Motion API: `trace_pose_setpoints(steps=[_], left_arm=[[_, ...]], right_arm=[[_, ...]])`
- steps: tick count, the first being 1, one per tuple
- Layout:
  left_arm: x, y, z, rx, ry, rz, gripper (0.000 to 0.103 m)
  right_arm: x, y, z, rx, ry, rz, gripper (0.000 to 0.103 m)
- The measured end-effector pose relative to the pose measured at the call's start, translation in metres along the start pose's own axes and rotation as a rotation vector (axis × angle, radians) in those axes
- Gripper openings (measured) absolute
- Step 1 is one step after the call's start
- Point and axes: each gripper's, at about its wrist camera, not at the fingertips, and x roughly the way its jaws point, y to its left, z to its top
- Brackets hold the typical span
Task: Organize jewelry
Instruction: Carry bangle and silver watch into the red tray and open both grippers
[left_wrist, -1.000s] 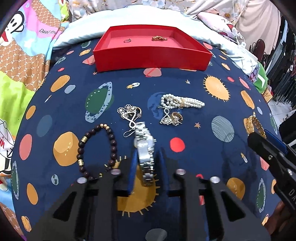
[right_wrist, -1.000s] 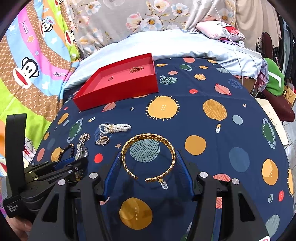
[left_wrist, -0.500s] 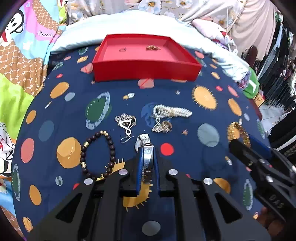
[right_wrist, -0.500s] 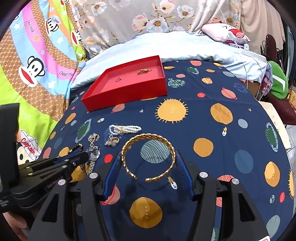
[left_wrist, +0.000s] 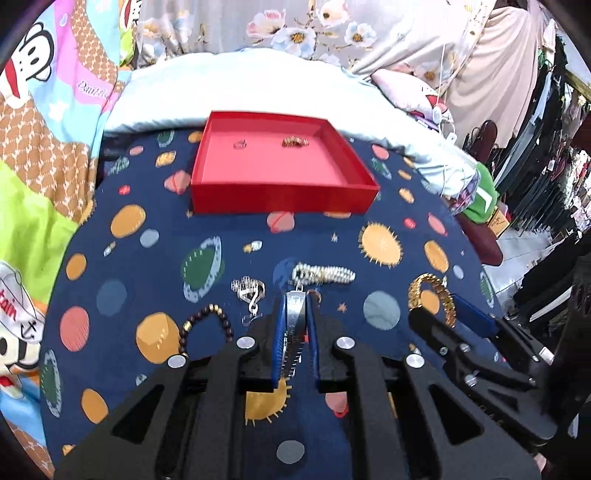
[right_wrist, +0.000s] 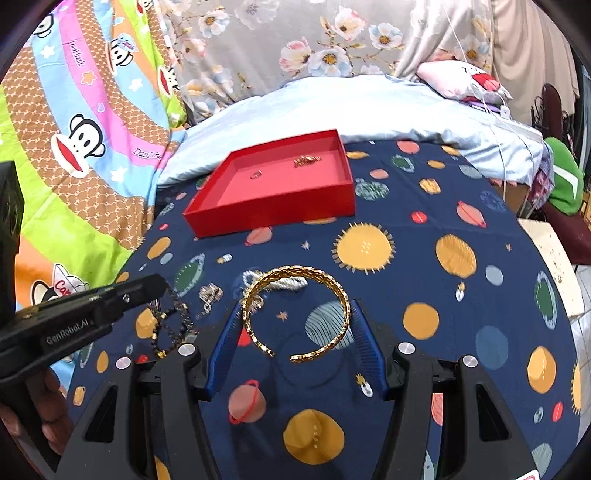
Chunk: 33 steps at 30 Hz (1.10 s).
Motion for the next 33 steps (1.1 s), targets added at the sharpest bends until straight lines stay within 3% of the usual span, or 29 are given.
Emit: trace_pose_setpoints(steps=[9,15,24,33], left_arm=[[-0.019,0.003,0.048,0.02,-0.093,-0.013,0.01],[-0.012,0.014,0.106,0.043,-0.161,0.016,0.01],[0.034,0.029,0.198,0.053,-0.224,0.051,0.01],[0.118,0.055,0.229,0.003,-0.142,0.04,0.01]], right_arm=[[0.004,0.013,0.043,-0.031,-0.047,0.072,0.058],[0.028,0.018,0.103,-0.058,-0.078,0.099,0.058],[0.124,0.016,0.187,-0.062,-0.006,0.099,0.058],[0.216,0.004,0.204,-0.037,0.1,0.035,0.058]])
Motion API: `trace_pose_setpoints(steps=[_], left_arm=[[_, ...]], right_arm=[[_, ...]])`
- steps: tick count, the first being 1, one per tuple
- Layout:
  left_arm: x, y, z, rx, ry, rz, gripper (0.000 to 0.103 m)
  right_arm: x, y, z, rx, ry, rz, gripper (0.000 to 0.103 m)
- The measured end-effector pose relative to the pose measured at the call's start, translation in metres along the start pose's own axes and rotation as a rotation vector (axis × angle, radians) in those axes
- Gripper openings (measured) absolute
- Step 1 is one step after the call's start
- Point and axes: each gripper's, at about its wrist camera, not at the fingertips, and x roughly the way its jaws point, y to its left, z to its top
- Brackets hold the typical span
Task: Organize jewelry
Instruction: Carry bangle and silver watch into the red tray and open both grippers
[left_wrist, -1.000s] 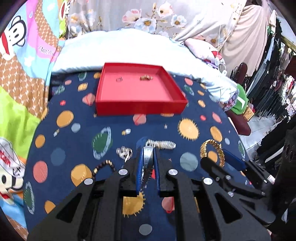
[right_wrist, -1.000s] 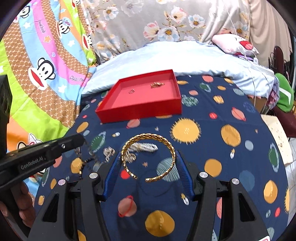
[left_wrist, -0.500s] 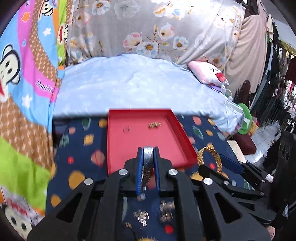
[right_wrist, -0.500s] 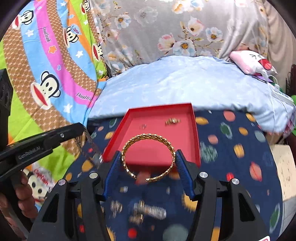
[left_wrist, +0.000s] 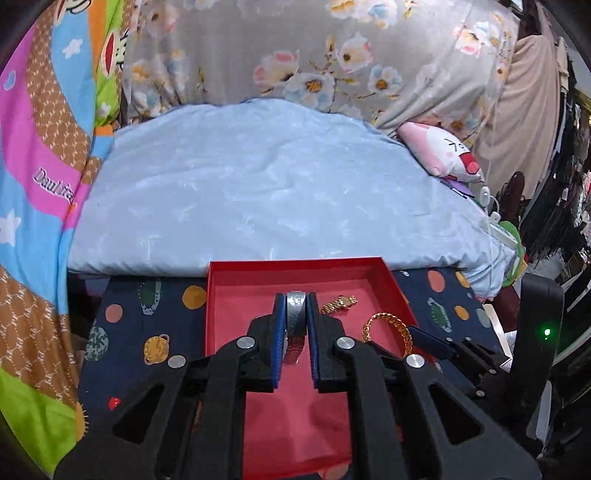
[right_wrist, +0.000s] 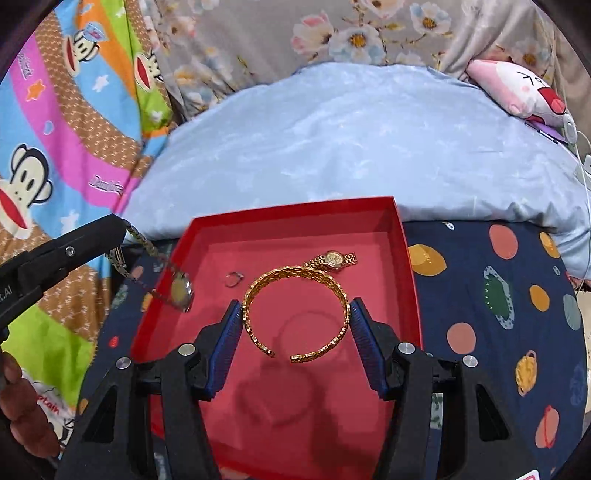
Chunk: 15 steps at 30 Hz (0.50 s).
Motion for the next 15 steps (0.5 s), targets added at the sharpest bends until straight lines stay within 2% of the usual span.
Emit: trace_pose_setpoints(steps=[6,12,13,15], left_arm=[[0.037,0.007,-0.011,-0.016,0.058,0.015,0.011],[0.048,0.011,-0.02,-0.035,0.075,0.015,0.012],[0.046,0.011,-0.021,-0.035,0.069,0.014,0.014],[0.041,0.01,-0.02,-0.03,0.057,0.03,0.042]], right_arm=[[0.03,-0.001,-0.002,-0.023,0.049,-0.039,0.058],[0.04,-0.004,-0.006,-0.035,0.055,-0.063,0.059],[0.038,-0.004,-0.006,-0.035,0.047,-0.064,0.059],[0.033,-0.003,-0.007,-0.048,0.022,-0.081,0.059]])
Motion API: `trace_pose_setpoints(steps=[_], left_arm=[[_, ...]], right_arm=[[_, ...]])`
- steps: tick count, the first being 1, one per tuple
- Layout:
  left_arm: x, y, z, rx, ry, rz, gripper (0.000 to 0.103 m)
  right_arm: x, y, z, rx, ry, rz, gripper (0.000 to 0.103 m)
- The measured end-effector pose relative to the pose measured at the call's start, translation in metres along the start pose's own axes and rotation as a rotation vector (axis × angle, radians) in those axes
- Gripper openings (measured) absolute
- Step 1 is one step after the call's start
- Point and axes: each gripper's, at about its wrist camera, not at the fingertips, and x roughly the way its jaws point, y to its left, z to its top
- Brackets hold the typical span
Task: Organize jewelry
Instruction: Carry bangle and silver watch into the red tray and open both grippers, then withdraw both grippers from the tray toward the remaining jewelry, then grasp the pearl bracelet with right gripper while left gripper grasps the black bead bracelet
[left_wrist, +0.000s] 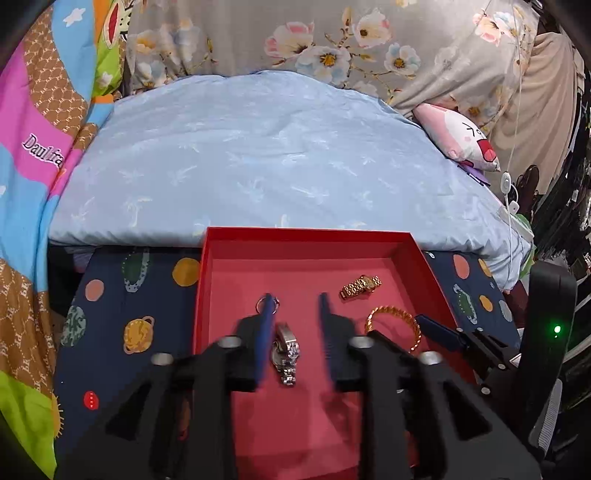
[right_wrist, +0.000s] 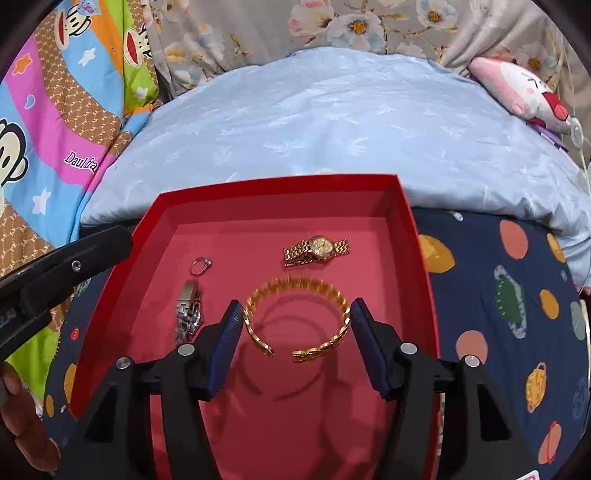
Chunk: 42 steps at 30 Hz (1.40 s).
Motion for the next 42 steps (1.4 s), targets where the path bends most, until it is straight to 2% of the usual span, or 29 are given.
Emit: trace_pose_setpoints(steps=[2,9,15,18,23,25,31,33,37,42], left_arm=[[-0.011,-0.001,-0.001,0.007,-0.028,0.031,0.054],[-0.064,0.004,-0.021,0.042,-0.065,0.093,0.055],[-0.106,0.013,-0.066,0.046,-0.055,0.129,0.057],[-0.119,0.02,-0.099,0.043,-0.016,0.128,0.057],[-0.133,0.034,-0.153,0.002,0.058,0.131,0.057],[-0.135,0.035,-0.169,-0.005,0.089,0.138,0.057],[-0.134,0.032,-0.216,-0.001,0.161,0.148,0.061],[-0.133,0.033,-0.225,-0.022,0.181,0.138,0.065],[-0.134,0.034,-0.236,-0.048,0.198,0.119,0.065],[-0.132,0.028,-0.244,-0.025,0.215,0.116,0.065]], right_arm=[[-0.007,0.0,-0.001,-0.008,-0.023,-0.021,0.059],[-0.081,-0.005,-0.022,-0.02,-0.114,-0.013,0.059],[-0.134,-0.004,-0.085,-0.065,-0.097,-0.002,0.059],[-0.146,-0.002,-0.12,-0.08,-0.067,0.014,0.059],[-0.143,0.009,-0.167,-0.117,0.01,0.064,0.055],[-0.137,0.013,-0.175,-0.124,0.025,0.097,0.053],[-0.115,0.025,-0.179,-0.162,0.056,0.126,0.051],[-0.107,0.027,-0.179,-0.177,0.075,0.131,0.051],[-0.098,0.033,-0.18,-0.206,0.09,0.14,0.051],[-0.089,0.035,-0.178,-0.225,0.09,0.138,0.051]])
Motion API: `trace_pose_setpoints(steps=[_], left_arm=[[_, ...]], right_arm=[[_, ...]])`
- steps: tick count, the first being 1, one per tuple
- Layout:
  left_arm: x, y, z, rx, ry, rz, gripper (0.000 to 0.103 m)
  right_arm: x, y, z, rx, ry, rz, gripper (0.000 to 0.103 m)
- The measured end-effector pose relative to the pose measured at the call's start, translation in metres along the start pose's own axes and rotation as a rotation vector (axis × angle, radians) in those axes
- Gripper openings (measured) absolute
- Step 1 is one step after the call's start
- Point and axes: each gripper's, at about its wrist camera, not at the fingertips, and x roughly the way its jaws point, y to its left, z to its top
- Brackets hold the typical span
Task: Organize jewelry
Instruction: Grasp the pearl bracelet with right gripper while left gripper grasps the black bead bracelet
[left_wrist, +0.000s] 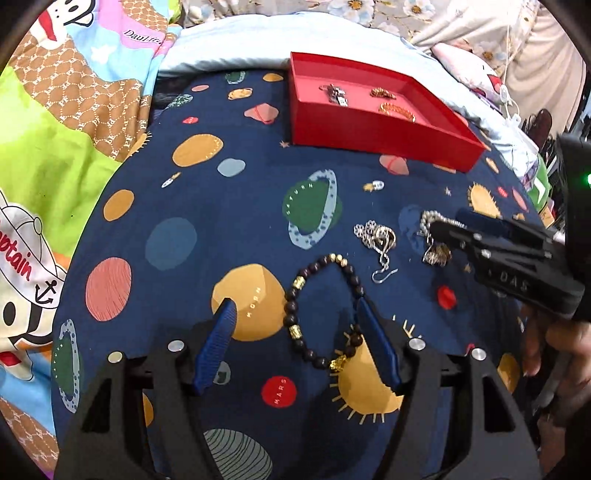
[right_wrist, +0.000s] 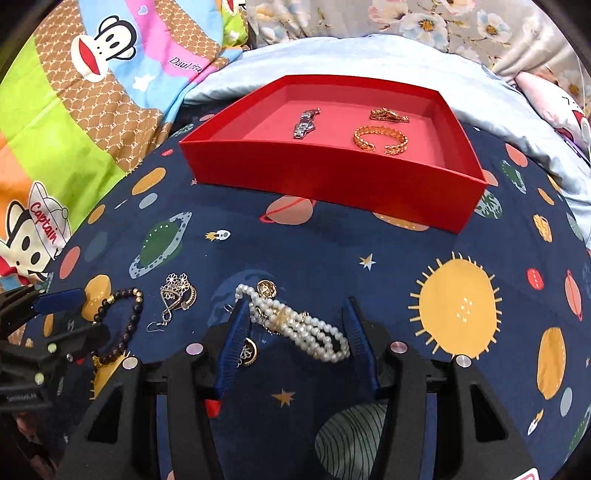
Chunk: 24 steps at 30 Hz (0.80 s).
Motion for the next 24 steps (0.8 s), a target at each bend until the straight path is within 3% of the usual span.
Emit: trace_pose_setpoints(steps=[3,5,7,12,17,24], left_arm=[[0.002,-0.004,-0.003,0.007,0.009,-0.017,0.065],[0.002,-0.007,-0.004,0.013,0.007,-0.028,0.066],[0.002,-0.009,-0.005,0.02,0.006,-0.038,0.066],[0.003,-0.015,-0.008,0.026,0.001,-0.048,0.073],[0.007,-0.02,-0.008,0.052,-0.029,-0.003,0.073],[0.008,-0.028,-0.01,0.087,-0.069,0.035,0.06]], right_arm=[[0.0,0.0,-0.001,0.0,-0.003,0.004,0.044],[-0.002,0.001,-0.003,0.003,0.0,0.005,0.021],[-0.005,0.0,-0.008,0.009,-0.005,-0.018,0.016],[-0.015,-0.007,-0.02,0.091,-0.021,0.0,0.015],[-0.029,-0.009,-0.033,0.157,-0.048,0.024,0.015],[-0.05,-0.008,-0.041,0.21,-0.075,0.088,0.015]])
